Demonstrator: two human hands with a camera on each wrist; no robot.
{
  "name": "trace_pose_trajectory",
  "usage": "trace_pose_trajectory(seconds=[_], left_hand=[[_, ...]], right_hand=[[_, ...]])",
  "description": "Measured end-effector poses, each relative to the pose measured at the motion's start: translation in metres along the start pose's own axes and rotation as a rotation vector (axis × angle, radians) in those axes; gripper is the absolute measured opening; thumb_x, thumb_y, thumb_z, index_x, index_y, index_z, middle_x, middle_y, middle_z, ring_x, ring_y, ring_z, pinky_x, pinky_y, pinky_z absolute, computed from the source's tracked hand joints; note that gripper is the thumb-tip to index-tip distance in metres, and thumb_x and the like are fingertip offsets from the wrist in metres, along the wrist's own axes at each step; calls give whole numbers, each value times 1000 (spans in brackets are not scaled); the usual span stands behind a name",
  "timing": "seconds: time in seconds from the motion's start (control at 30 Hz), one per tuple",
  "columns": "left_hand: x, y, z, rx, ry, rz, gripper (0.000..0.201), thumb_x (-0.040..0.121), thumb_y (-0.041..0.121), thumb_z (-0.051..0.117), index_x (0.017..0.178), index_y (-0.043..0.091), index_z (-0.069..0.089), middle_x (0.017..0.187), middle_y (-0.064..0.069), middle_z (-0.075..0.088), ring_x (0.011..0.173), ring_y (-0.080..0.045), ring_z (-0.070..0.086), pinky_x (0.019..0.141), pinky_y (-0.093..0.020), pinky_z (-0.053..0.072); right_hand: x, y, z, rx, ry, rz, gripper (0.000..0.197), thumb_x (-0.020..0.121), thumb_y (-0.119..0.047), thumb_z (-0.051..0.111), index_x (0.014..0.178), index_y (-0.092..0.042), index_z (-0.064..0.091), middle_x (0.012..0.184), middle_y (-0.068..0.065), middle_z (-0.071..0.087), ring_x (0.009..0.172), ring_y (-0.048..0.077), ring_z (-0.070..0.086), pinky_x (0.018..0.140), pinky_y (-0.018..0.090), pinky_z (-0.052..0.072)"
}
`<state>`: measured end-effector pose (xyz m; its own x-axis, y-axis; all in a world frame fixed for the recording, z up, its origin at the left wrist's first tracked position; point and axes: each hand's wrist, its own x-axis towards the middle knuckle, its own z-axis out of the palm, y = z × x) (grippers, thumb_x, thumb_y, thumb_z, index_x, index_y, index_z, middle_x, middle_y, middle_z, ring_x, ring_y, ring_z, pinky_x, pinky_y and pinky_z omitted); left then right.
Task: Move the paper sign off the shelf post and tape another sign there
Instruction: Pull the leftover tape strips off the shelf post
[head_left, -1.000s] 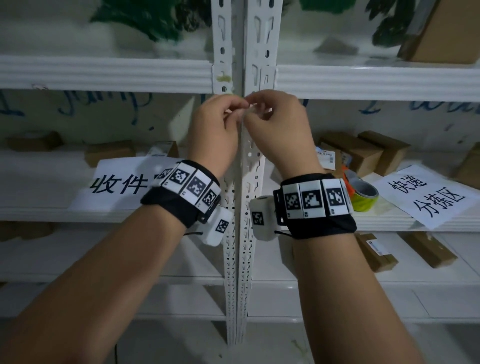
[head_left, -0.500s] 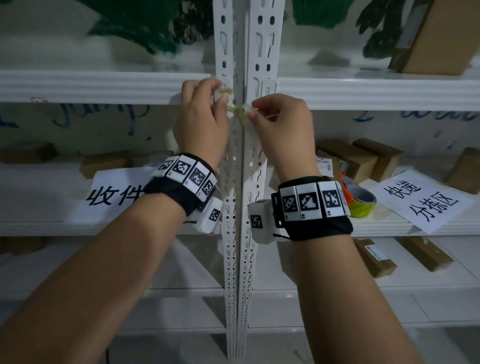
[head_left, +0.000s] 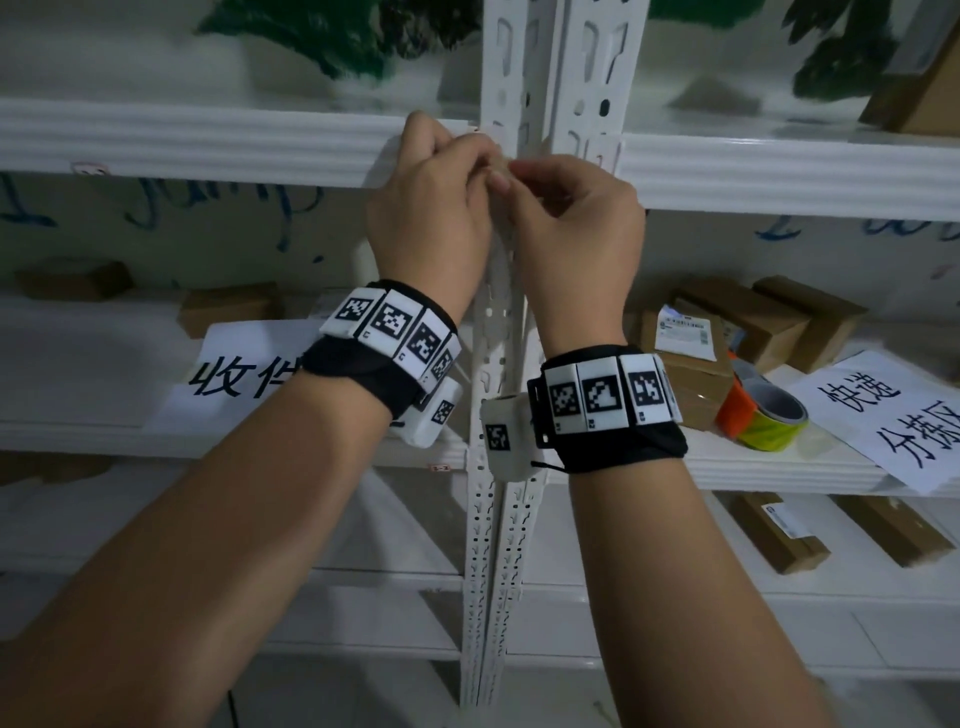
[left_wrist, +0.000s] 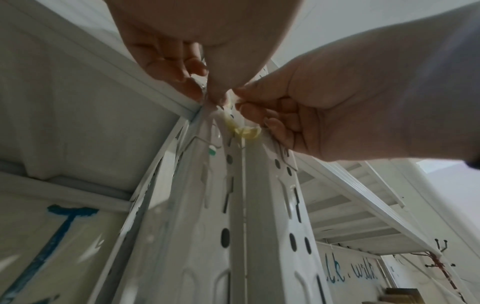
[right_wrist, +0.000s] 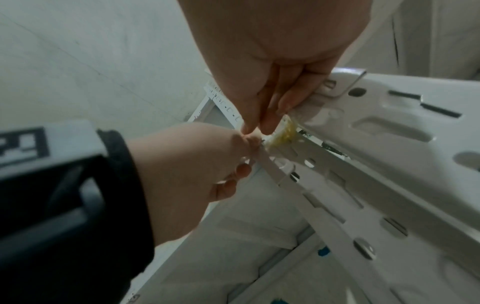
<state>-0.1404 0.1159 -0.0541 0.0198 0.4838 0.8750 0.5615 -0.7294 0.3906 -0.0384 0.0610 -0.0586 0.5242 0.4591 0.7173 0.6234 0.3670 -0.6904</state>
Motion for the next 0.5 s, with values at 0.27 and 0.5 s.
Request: trace_pose_trajectory(seconds=[0.27, 0.5], left_hand=[[3, 4, 2, 56, 4, 79, 23, 98, 9, 61, 112, 25, 72, 116, 3, 66, 96, -14, 66, 69, -39, 60], [-3, -2, 6, 9, 36, 76, 19, 100, 18, 57, 105, 23, 75, 107, 1, 67, 88, -16, 65, 67, -41, 57]], right_hand=[[-1, 7, 6, 25, 66, -35, 15, 90, -40, 80, 99, -29, 84, 84, -16, 78, 80, 0, 73, 74, 34, 64], [-2, 9, 9, 26, 72, -43, 12, 92, -38, 78, 99, -30, 83, 85, -16, 78, 79, -2, 73, 72, 33, 64]])
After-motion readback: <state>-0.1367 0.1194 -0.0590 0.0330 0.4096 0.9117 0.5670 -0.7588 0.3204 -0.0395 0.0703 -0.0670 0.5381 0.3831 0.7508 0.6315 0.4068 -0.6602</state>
